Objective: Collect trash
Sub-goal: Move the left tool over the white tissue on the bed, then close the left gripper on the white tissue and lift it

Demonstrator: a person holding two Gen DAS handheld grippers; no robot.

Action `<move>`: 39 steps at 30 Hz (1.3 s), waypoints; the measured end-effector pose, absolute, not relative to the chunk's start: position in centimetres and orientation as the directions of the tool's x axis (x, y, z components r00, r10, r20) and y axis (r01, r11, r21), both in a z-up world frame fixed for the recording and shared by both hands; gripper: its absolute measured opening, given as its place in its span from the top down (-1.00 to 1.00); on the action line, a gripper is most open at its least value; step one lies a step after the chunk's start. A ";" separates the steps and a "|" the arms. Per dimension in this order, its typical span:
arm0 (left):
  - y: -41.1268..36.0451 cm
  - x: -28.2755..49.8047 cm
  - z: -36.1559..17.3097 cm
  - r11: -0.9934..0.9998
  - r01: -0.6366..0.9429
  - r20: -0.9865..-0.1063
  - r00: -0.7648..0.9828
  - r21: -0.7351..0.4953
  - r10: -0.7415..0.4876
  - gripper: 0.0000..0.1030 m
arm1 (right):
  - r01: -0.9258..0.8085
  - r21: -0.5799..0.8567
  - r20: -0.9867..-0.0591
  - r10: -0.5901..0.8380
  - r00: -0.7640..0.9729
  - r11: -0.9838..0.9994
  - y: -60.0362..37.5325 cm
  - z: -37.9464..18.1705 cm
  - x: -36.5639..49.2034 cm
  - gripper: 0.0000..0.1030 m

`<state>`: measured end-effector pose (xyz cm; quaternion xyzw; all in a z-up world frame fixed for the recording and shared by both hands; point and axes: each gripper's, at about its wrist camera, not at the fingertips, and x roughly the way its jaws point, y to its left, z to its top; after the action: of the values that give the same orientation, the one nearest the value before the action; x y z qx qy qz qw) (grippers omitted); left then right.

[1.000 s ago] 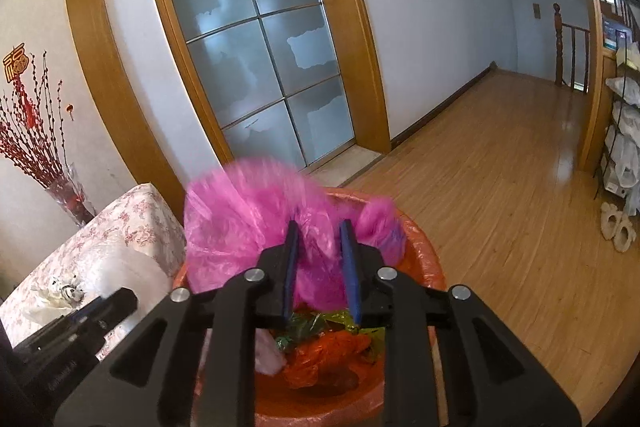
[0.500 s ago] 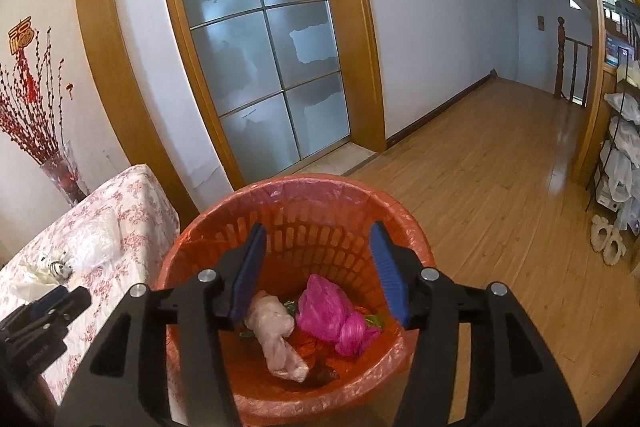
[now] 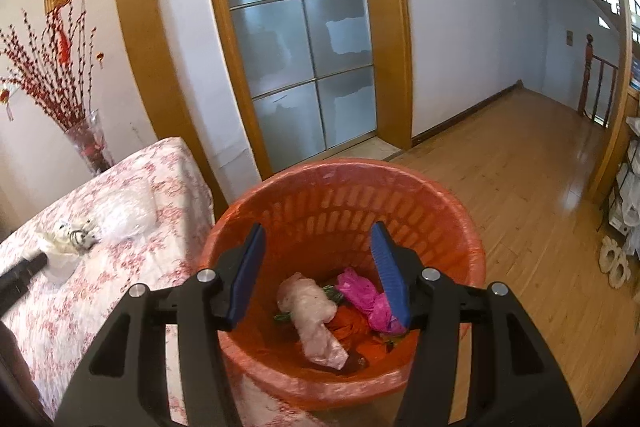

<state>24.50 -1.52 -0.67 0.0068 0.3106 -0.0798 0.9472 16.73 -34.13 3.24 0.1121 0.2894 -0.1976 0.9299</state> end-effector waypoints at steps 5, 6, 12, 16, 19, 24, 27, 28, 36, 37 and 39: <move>3.3 26.9 0.4 0.999 0.012 -0.566 0.823 -0.046 -0.036 -0.46 | 0.407 0.083 -0.593 -0.283 0.753 0.910 -32.9 3.0 17.4 -0.05; 4.2 27.7 0.4 0.999 -0.007 -0.571 0.821 -0.050 -0.023 -0.46 | 0.404 0.082 -0.594 -0.281 0.754 0.911 -32.8 3.0 17.4 -0.05; 6.8 30.6 -1.5 0.995 -0.061 -0.640 0.769 -0.080 -0.004 -0.46 | 0.387 0.064 -0.603 -0.274 0.750 0.920 -31.8 2.8 17.9 -0.05; 7.3 30.9 -3.1 0.992 -0.045 -0.679 0.733 -0.114 -0.045 -0.41 | 0.379 0.053 -0.606 -0.272 0.748 0.924 -31.5 2.8 18.0 -0.05; 7.1 30.3 -4.0 0.994 -0.018 -0.691 0.721 -0.104 -0.059 -0.31 | 0.372 0.047 -0.608 -0.269 0.747 0.927 -31.3 2.7 18.2 -0.05; 7.1 29.4 -4.8 0.994 -0.007 -0.705 0.706 -0.108 -0.071 -0.20 | 0.364 0.043 -0.612 -0.264 0.746 0.930 -30.9 2.7 18.3 -0.05; 7.3 29.2 -5.0 0.995 -0.014 -0.708 0.703 -0.102 -0.062 -0.20 | 0.358 0.039 -0.612 -0.261 0.746 0.933 -30.6 2.7 18.3 -0.05; 7.4 29.2 -5.0 0.994 -0.014 -0.713 0.698 -0.108 -0.068 -0.20 | 0.357 0.040 -0.612 -0.260 0.747 0.933 -30.6 2.7 18.2 -0.05; 7.6 29.0 -5.2 0.991 0.006 -0.725 0.681 -0.136 -0.104 -0.21 | 0.349 0.038 -0.612 -0.254 0.749 0.936 -30.4 2.9 18.2 -0.05; 7.6 28.8 -5.0 0.991 0.012 -0.716 0.690 -0.135 -0.106 -0.21 | 0.346 0.036 -0.612 -0.253 0.749 0.937 -30.3 3.0 18.2 -0.05; 7.5 28.7 -4.7 0.992 0.018 -0.706 0.701 -0.127 -0.103 -0.22 | 0.342 0.036 -0.613 -0.249 0.750 0.939 -30.3 3.0 18.2 -0.05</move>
<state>28.67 7.47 -4.70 -0.0555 0.3854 -0.0327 0.9205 18.24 -30.25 3.01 0.0732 0.3160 -0.1586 0.9326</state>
